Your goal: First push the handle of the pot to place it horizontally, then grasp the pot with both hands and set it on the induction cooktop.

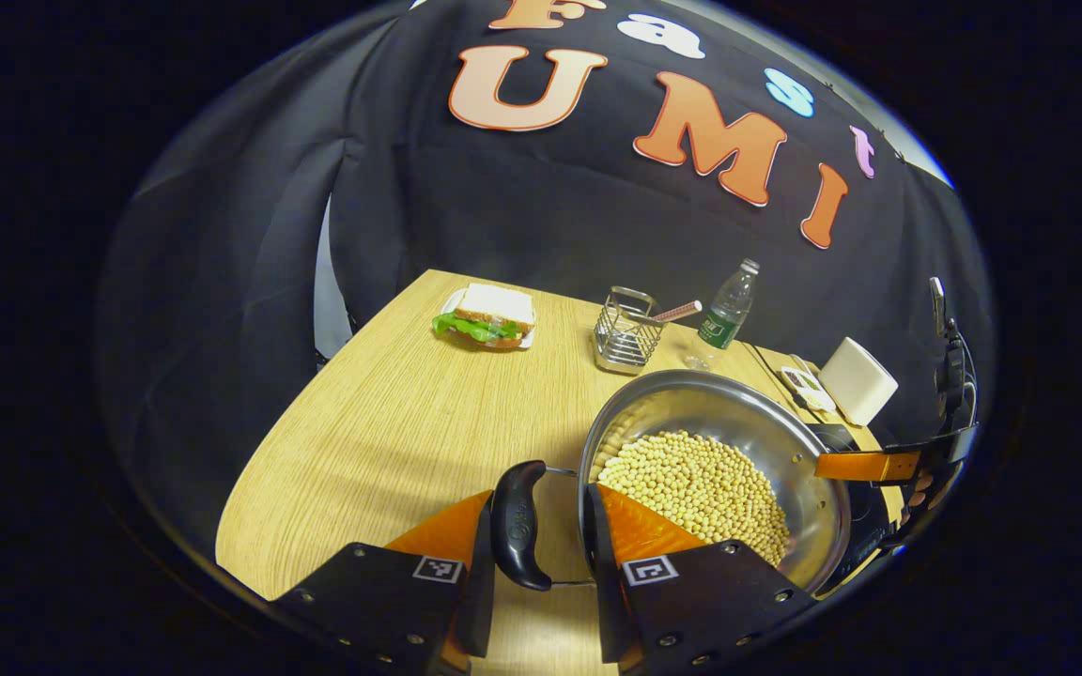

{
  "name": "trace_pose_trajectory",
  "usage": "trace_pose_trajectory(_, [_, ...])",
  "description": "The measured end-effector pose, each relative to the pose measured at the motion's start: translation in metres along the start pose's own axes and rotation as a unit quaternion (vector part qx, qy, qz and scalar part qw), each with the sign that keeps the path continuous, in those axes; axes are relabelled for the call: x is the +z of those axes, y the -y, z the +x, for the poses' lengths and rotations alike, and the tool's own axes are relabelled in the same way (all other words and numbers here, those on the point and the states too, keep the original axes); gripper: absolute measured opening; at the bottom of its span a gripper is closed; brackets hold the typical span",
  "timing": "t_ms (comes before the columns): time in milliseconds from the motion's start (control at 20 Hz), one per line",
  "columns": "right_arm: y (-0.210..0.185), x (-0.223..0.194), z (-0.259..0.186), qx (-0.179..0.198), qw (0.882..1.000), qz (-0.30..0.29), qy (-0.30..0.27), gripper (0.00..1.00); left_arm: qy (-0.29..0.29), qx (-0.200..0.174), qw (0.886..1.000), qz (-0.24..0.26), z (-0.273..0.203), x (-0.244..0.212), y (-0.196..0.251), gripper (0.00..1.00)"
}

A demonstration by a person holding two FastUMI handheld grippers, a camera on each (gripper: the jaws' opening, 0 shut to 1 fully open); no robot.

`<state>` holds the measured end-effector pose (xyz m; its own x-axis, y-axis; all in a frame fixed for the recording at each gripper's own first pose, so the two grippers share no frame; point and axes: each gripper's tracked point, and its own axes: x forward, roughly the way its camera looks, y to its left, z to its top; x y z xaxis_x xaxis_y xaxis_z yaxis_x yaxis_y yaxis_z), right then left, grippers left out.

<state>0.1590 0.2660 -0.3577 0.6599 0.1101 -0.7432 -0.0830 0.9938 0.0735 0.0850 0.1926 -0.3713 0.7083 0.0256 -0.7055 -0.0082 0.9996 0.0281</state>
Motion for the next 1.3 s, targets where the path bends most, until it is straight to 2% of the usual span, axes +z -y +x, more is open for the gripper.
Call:
trace_pose_trajectory(400, [0.044, 0.011, -0.047, -0.003, 1.000, 0.017, 0.017, 0.52, 0.013, -0.009, 1.000, 0.020, -0.026, 0.016, 0.058, 0.48])
trace_pose_trajectory(450, [0.052, 0.013, -0.052, -0.005, 1.000, 0.019, 0.019, 0.48, 0.013, -0.012, 1.000, 0.022, -0.029, 0.016, 0.068, 0.46])
trace_pose_trajectory(500, [0.060, 0.014, -0.056, -0.007, 0.999, 0.023, 0.021, 0.52, 0.014, -0.015, 0.999, 0.025, -0.032, 0.018, 0.076, 0.46])
trace_pose_trajectory(1300, [0.196, 0.017, -0.110, -0.043, 0.996, 0.062, 0.042, 0.52, 0.001, -0.058, 0.996, 0.060, -0.027, 0.007, 0.232, 0.46])
